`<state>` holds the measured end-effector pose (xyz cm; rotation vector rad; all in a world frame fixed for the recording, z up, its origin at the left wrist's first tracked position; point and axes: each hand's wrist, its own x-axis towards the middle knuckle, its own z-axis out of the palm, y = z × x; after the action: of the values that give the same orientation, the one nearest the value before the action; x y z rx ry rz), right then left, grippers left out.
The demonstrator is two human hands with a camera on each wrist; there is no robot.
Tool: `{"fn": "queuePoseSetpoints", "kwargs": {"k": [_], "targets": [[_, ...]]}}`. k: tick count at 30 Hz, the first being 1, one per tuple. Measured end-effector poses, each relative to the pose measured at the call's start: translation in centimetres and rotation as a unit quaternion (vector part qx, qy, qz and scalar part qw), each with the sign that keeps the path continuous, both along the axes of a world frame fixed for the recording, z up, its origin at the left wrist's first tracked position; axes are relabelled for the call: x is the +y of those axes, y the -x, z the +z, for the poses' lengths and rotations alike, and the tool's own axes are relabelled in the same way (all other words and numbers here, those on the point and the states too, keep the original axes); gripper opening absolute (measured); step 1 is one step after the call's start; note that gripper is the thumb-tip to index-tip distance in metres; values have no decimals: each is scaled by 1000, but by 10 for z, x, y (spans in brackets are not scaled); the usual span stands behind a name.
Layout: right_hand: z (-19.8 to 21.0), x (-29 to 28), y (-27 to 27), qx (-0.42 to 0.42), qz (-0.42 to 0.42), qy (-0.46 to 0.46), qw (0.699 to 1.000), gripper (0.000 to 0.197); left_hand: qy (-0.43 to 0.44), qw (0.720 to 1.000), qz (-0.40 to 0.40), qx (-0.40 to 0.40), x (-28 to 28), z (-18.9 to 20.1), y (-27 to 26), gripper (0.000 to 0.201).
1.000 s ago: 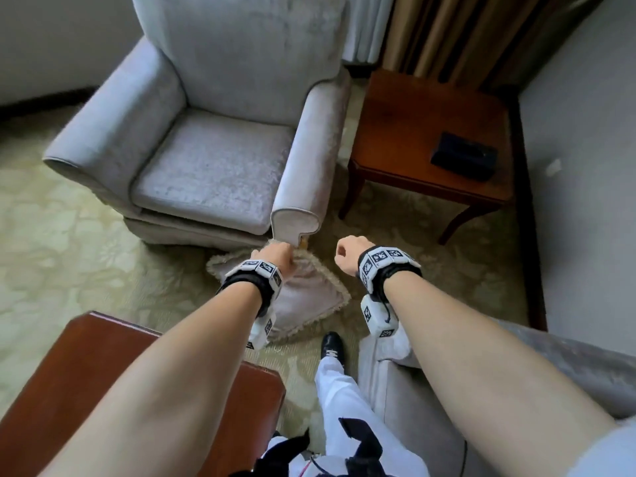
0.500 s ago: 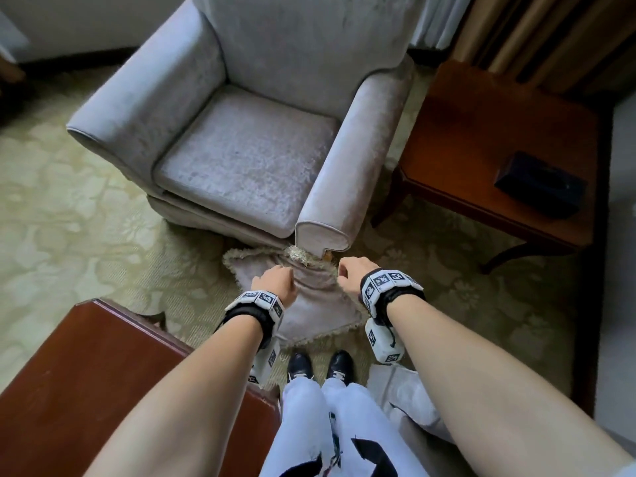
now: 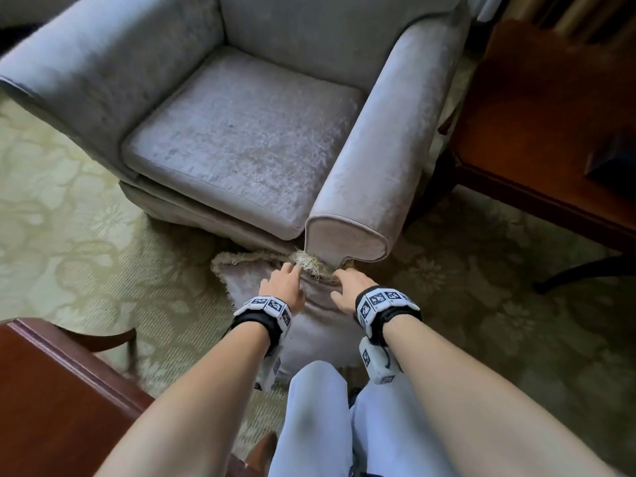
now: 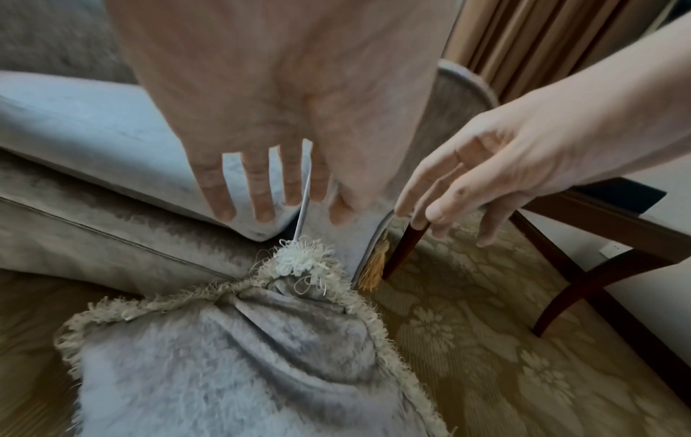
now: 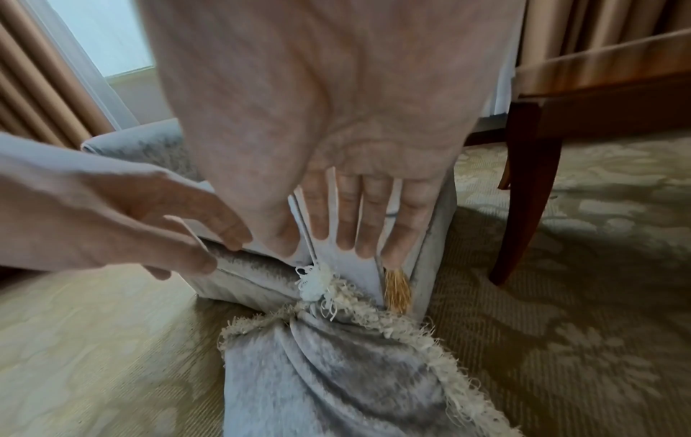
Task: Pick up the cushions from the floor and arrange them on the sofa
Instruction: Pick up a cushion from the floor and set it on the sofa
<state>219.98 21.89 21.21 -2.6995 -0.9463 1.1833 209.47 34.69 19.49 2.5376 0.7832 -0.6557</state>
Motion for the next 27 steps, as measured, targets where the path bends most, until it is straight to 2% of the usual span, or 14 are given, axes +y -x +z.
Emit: {"fn": "queuePoseSetpoints", "kwargs": {"k": [4, 10, 15, 19, 22, 24, 27], "targets": [[-65, 19, -10, 6, -18, -31, 999, 55, 44, 999, 15, -16, 10, -65, -20, 54], [-140, 47, -20, -8, -28, -32, 999, 60, 72, 997, 4, -42, 19, -137, -42, 70], [-183, 55, -27, -5, -30, -36, 999, 50, 53, 994, 11, -90, 25, -173, -57, 54], [-186, 55, -25, -17, 15, -45, 999, 36, -6, 998, -26, -64, 24, -175, -58, 34], [-175, 49, -21, -17, 26, -56, 998, 43, -81, 992, -87, -34, 19, -158, -55, 28], [-162, 44, -20, -6, 29, -45, 999, 46, -73, 991, -107, -26, 16, -141, -57, 29], [-138, 41, -15, 5, 48, -16, 999, 33, -20, 994, -103, 6, 12, -117, -55, 29]]}}
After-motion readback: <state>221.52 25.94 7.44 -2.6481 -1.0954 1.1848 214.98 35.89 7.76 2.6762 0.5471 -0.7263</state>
